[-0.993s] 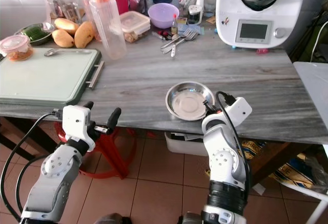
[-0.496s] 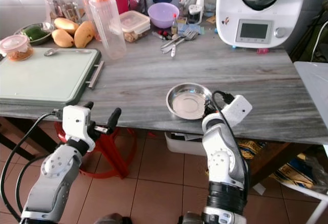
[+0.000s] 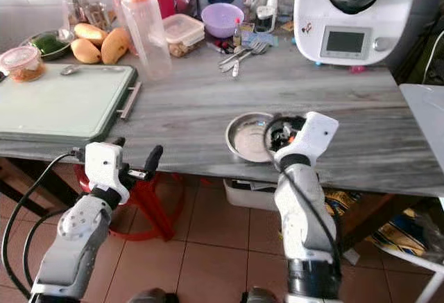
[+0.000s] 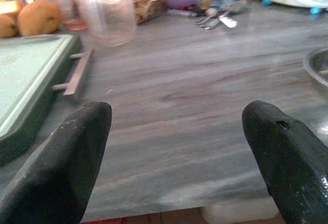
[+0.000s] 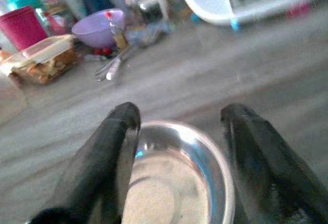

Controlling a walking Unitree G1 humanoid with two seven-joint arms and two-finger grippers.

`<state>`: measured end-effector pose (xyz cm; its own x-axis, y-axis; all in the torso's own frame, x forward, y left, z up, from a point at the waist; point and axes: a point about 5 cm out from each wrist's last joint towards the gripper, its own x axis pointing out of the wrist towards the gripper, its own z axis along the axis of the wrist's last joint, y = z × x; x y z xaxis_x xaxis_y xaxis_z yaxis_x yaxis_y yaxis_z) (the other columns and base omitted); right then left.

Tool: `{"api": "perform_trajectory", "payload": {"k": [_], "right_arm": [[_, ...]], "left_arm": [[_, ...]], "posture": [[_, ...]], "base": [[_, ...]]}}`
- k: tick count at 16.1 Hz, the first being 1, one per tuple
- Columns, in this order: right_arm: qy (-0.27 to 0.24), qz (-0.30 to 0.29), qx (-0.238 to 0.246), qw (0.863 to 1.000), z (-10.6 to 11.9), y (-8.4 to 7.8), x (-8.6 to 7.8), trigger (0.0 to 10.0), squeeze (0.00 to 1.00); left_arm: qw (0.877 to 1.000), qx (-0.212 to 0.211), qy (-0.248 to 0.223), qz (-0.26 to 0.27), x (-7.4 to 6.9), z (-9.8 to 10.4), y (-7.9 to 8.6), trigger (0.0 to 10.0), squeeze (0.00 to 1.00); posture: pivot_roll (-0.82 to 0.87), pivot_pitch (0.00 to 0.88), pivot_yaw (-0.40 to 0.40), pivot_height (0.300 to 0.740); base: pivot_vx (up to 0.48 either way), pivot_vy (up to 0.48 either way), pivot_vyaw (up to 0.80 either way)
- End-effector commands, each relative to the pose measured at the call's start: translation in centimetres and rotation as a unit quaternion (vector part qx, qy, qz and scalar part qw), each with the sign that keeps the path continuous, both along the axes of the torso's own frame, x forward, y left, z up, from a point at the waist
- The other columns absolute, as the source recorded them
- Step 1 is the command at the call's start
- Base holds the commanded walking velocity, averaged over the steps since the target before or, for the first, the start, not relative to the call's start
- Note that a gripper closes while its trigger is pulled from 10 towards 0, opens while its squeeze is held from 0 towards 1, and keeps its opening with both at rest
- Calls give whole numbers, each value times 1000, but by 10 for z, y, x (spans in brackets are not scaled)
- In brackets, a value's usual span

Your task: Setting the table

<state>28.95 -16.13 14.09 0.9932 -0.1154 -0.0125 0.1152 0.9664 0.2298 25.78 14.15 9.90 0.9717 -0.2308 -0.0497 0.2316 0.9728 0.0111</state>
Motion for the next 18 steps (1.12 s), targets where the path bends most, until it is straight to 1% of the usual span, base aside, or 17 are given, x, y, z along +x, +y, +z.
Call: {"api": "perform_trajectory", "payload": {"k": [1,2,3,4,5,7,9,10,14,18], "right_arm": [[-33,12,-26,999,12,4,-2,10000,1000],[-42,16,-35,998,13,5,-3,10000,1000],[-50,53,-51,996,10,11,-9,10000,1000],[-40,89,-43,994,5,20,-13,10000,1000],[-19,120,-42,992,-2,28,-15,10000,1000],[-16,146,-40,988,-6,35,-17,10000,1000],[-10,176,-66,982,-15,41,-22,10000,1000],[-21,183,-99,978,-14,42,-25,10000,1000],[-45,161,-109,980,-8,37,-27,10000,1000],[-46,158,-115,980,-10,36,-27,10000,1000]], "left_arm": [[1000,10,10,15,2,-2,4,10000,0],[1000,14,13,15,3,-3,3,10000,0],[1000,13,10,2,3,-4,-1,10000,0],[1000,13,9,3,4,-4,-1,10000,0],[1000,13,7,5,4,-4,-2,10000,0],[1000,13,7,5,5,-5,-3,10000,0],[1000,13,3,16,5,-4,-2,10000,0],[1000,14,3,19,5,-4,-1,10000,0],[1000,14,3,14,5,-5,-2,10000,0],[1000,13,5,11,5,-5,-3,10000,0]], "posture": [[-40,0,42,740],[-41,0,41,740],[-49,0,39,740],[-50,0,40,740],[-52,0,37,740],[-54,0,35,740],[-49,0,33,740],[-49,0,33,740],[-51,0,34,740],[-51,0,33,740]], "base": [[0,0,0],[0,0,0],[0,0,0],[0,0,0],[0,0,0],[0,0,0],[0,0,0],[0,0,0],[0,0,0],[-269,0,0]]}}
